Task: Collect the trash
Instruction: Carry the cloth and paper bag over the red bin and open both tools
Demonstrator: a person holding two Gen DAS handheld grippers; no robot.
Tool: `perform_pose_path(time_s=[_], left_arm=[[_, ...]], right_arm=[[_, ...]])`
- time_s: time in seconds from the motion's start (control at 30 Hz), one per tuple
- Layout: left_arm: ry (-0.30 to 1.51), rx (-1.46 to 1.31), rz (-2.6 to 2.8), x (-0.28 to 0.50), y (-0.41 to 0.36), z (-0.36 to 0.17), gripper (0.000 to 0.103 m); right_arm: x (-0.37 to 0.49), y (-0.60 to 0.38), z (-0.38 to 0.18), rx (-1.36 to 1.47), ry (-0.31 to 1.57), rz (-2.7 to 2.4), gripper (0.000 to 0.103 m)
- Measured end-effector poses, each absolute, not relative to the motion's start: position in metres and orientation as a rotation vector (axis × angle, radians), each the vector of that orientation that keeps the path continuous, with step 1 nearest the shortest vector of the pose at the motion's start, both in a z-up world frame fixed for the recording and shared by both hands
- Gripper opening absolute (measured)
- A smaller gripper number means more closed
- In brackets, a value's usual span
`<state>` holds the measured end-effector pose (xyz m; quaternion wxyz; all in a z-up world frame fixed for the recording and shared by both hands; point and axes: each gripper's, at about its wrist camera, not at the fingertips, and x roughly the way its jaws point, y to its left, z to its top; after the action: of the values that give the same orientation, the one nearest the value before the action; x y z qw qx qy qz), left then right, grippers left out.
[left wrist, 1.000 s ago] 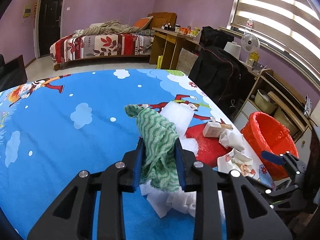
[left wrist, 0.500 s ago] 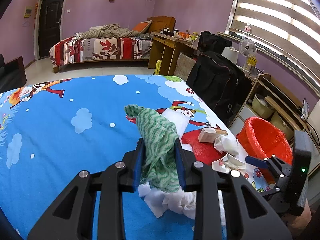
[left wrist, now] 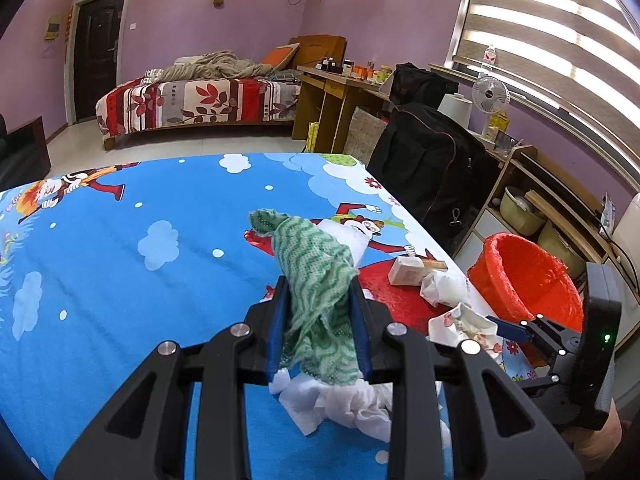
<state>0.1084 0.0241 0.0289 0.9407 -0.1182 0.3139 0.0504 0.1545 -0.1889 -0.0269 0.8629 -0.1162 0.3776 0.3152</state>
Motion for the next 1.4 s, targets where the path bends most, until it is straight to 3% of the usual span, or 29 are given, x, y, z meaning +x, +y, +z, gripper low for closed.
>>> perform_pose_path(time_s=[1.4], left_arm=[[0.641, -0.079, -0.162, 0.163, -0.105, 0.054, 0.029]], right_arm=[[0.174, -0.346, 0.041, -0.052, 0.614, 0.386, 0.071]])
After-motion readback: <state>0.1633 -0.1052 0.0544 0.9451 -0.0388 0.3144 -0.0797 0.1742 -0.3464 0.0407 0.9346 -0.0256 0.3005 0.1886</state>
